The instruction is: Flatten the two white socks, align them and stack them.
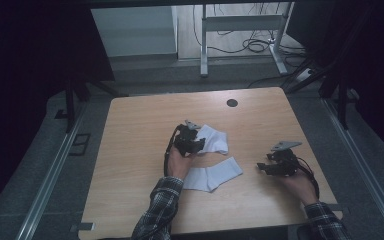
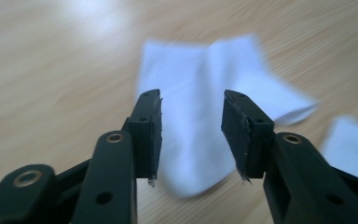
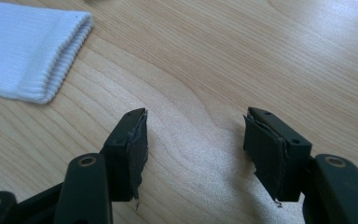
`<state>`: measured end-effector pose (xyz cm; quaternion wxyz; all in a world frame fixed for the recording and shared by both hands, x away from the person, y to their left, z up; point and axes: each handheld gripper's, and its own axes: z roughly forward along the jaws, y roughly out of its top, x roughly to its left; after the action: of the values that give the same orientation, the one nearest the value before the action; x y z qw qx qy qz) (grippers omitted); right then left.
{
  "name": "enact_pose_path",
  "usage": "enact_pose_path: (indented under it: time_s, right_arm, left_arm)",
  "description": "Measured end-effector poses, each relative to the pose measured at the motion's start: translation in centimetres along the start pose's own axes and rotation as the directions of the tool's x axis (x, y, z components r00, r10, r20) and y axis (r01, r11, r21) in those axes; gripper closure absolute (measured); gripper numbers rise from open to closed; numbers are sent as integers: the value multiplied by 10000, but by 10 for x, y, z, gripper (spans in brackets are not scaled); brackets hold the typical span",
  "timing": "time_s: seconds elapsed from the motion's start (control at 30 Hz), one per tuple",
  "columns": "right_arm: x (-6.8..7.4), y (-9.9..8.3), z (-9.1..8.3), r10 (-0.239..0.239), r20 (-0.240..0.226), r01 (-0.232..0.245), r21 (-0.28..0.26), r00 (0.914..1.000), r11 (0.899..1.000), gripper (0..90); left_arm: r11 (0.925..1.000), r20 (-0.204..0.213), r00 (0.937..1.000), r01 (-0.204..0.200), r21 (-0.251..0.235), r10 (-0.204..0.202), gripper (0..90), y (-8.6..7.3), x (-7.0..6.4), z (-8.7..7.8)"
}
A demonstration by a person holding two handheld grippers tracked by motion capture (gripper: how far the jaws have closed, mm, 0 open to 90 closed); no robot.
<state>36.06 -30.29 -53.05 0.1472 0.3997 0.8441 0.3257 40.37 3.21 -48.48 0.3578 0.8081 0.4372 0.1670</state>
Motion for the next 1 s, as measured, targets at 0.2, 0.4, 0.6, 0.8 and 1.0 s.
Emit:
enact_pose_path:
  time_s: [0.2, 0.4, 0.6, 0.8, 1.0]
  right_arm:
    - [0, 0, 0, -1, 1, 1, -14, 10000, 10000, 388]
    - [0, 0, 0, -14, -22, 14, -20, 10000, 10000, 388]
    - [0, -1, 0, -3, -37, 3, -47, 10000, 10000, 389]
    - [0, 0, 0, 8, -47, -8, -44, 10000, 10000, 389]
    - [0, -1, 0, 3, -30, -3, -30, 10000, 10000, 389]
  left_arm:
    - [9988, 1307, 9902, -485, -65, 489, 569, 14, -37, 22]
    - [9929, 1412, 9845, -1112, 432, 1041, 524, 13, -62, 53]
    - [9790, 571, 9851, -1677, 1162, 1619, 516, 4, -65, 69]
    - [9895, 952, 9903, -1104, 936, 1014, 821, 3, -53, 61]
    - [9991, 1548, 9879, 35, -416, 30, 823, 19, -37, 26]
